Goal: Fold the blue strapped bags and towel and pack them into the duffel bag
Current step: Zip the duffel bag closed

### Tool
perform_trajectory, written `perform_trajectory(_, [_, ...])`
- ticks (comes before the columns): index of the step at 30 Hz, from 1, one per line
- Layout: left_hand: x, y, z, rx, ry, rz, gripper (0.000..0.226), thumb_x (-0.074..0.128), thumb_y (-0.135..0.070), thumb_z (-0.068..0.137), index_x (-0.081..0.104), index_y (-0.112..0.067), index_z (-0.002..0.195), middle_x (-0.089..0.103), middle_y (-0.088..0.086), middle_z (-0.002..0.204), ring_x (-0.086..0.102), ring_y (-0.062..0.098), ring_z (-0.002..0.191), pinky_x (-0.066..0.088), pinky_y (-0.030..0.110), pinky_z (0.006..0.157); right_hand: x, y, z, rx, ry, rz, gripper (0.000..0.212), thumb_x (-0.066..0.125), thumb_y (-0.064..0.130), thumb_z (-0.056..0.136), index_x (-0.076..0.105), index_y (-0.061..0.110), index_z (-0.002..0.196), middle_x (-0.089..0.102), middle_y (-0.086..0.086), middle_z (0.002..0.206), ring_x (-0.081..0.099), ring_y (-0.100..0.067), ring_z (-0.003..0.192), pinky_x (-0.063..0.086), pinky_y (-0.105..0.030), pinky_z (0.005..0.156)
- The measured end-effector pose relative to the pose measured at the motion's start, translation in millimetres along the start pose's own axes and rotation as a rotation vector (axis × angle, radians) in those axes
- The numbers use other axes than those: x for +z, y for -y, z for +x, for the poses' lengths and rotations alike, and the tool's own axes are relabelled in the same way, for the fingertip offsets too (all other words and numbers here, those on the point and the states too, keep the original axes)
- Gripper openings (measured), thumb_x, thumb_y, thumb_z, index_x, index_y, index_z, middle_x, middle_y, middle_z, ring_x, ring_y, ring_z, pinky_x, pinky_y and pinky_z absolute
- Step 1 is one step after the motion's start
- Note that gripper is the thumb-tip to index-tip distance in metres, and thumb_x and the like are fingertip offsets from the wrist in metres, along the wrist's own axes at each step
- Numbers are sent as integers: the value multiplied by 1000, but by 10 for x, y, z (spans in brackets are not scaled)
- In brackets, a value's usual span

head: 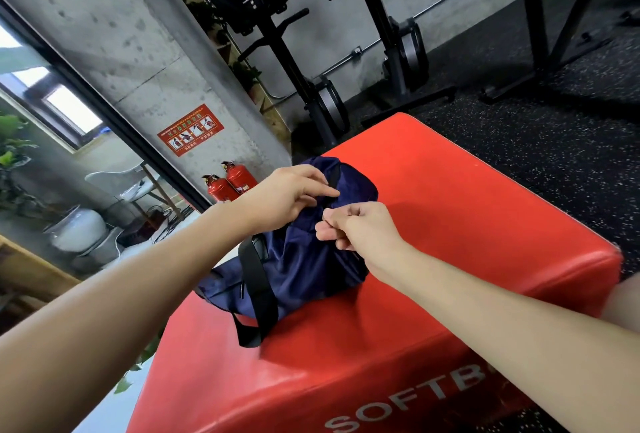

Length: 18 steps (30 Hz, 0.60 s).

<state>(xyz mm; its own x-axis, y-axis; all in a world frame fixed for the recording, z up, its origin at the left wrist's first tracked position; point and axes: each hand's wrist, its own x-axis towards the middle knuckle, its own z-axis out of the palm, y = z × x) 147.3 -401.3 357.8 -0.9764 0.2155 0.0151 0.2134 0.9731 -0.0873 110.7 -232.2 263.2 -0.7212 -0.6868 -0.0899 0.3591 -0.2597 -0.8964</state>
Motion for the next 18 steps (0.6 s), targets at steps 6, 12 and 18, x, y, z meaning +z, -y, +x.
perform_trajectory(6, [57,-114,86,220,17,284,29,73,-2,83,78,-24,101,59,11,123,58,26,102,52,34,62,-75,-107,-61,-15,12,-30,16,62,10,97,71,-1,88,77,-12,84,71,-11,71,47,-18,54])
perform_trajectory(12, [38,45,96,165,-47,205,30,77,2,79,80,-22,96,66,7,117,63,22,96,54,32,71,-288,-510,-143,46,3,-135,12,63,9,97,68,3,88,76,-10,77,74,-18,67,44,-21,48])
perform_trajectory(18, [23,94,37,67,-45,150,28,74,-4,85,80,-28,99,62,3,124,57,16,105,56,40,80,-508,-803,-156,85,-2,-303,13,61,11,98,68,4,91,76,-7,77,75,-18,68,46,-21,49])
